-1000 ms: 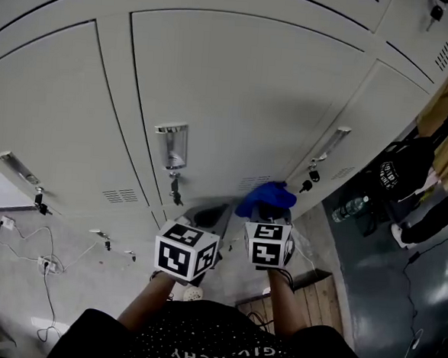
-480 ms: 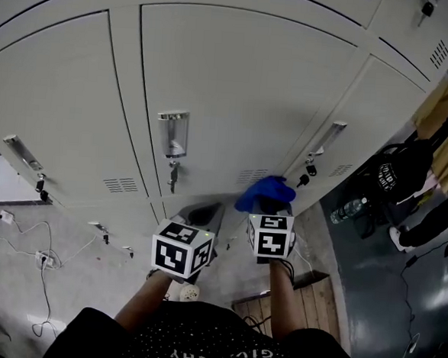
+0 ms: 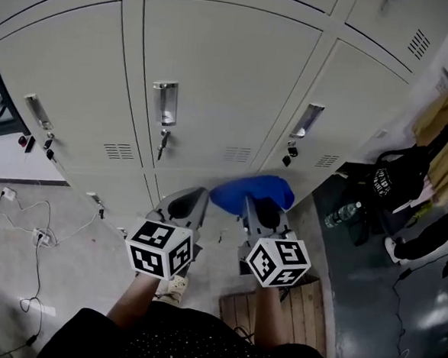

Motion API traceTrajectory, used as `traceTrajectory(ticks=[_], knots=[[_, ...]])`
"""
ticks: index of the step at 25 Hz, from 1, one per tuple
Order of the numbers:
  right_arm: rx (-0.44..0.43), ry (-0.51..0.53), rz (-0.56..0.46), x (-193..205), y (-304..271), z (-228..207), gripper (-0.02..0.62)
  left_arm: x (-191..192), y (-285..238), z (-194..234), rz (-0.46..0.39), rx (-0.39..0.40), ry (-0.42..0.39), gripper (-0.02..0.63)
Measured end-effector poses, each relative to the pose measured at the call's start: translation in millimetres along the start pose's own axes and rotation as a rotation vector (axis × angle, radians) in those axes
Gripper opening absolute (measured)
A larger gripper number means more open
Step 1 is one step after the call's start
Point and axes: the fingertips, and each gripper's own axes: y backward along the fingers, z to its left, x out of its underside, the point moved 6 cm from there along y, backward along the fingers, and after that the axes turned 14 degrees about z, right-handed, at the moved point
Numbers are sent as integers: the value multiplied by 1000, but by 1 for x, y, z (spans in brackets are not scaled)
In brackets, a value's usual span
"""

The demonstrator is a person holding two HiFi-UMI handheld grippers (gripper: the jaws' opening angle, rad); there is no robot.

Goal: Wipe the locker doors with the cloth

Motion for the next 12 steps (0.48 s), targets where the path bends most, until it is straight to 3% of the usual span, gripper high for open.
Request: traceTrajectory(ticks=[6,12], knots=[[-9,50,-95,-4,83,37,64,20,49,-62,-52,-141,-146,11],[9,193,-120,4,132,71,63,46,84,-106,-104,-171,-132,11]])
